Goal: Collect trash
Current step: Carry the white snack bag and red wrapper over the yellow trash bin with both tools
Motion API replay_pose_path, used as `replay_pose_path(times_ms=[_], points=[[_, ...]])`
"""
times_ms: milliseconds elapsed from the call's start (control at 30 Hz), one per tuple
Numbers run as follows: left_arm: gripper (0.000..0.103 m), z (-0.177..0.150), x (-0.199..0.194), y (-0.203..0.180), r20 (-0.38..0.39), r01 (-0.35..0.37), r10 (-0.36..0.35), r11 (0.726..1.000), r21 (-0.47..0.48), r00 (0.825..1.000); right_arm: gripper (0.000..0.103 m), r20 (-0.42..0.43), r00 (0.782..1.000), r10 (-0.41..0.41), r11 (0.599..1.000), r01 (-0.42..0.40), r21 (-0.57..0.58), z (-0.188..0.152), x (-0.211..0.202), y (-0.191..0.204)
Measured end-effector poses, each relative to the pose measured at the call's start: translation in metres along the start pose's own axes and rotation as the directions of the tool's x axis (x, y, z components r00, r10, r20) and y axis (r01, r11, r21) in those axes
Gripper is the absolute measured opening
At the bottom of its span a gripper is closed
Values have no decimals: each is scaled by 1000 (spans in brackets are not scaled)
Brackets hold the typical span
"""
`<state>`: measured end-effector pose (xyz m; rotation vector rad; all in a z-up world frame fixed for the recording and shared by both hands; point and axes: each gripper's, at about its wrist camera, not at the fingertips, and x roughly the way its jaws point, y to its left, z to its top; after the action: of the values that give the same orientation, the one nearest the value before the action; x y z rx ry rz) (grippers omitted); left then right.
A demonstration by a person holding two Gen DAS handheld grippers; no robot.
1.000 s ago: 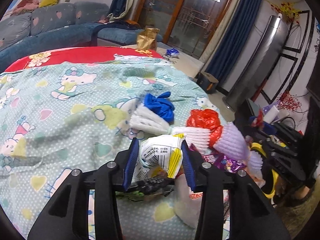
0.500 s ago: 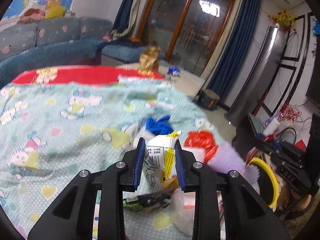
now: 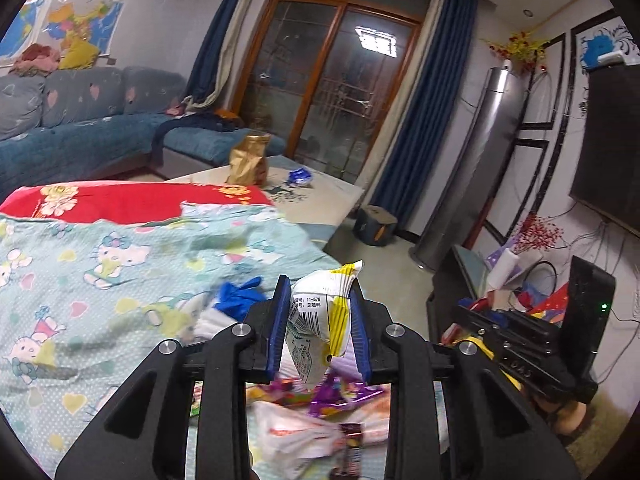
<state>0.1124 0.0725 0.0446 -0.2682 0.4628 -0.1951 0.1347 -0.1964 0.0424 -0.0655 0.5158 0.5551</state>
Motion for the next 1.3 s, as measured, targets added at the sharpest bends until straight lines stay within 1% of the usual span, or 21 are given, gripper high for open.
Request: replay_pose_path(times_ms=[433, 600, 967, 1300], points=[[27, -7, 9, -55, -18, 92, -91, 994, 53, 996, 11, 3, 999, -50, 995, 49, 82, -11, -34, -32], [27, -11, 13, -78, -32, 134, -132, 988, 73, 991, 11, -2, 998, -64, 990, 64, 129, -19, -46, -49], [27, -26, 20, -122, -47, 215, -211, 971, 108, 976, 12, -3, 992, -124, 967, 122, 224, -38, -74, -88], [27, -40, 33, -155, -89, 281, -272, 953, 114, 958, 12, -13, 983, -184, 934, 179, 308, -55, -94, -125]])
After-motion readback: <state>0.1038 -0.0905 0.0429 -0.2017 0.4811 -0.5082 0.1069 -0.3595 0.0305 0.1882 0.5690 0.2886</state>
